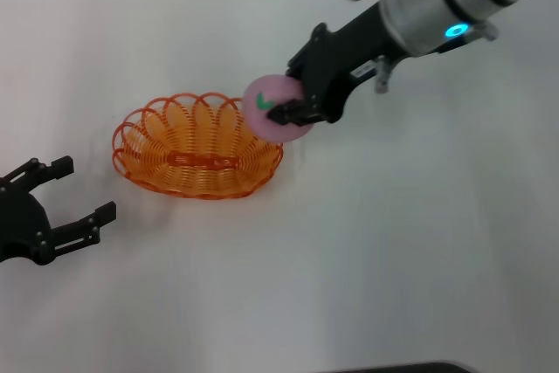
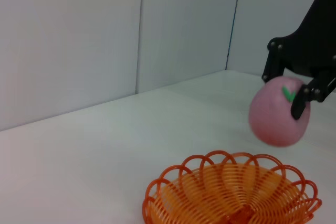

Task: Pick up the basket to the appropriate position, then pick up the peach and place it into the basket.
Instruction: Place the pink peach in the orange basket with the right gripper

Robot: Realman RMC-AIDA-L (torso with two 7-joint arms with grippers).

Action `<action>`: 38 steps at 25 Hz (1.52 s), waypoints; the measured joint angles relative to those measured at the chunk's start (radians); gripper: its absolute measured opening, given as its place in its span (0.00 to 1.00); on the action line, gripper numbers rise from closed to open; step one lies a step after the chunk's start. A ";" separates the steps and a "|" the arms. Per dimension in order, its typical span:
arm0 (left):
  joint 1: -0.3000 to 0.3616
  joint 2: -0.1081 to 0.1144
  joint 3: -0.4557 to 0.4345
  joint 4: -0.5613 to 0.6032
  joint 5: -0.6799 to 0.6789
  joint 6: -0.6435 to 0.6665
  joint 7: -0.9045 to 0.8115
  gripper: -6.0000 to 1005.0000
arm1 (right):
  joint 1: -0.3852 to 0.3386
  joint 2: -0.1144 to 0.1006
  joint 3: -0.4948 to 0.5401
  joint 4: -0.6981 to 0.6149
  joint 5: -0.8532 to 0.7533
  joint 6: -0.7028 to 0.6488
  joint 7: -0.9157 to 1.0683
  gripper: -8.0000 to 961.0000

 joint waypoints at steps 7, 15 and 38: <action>0.001 0.000 0.000 0.000 0.000 0.000 0.000 0.90 | 0.035 0.001 -0.105 0.097 0.037 0.123 -0.002 0.33; 0.006 -0.002 0.000 0.000 0.000 0.003 0.000 0.90 | 0.055 0.002 -0.193 0.153 0.073 0.241 -0.005 0.33; 0.003 -0.002 0.000 -0.002 0.000 0.009 0.000 0.90 | 0.053 0.000 -0.233 0.203 0.140 0.312 -0.045 0.87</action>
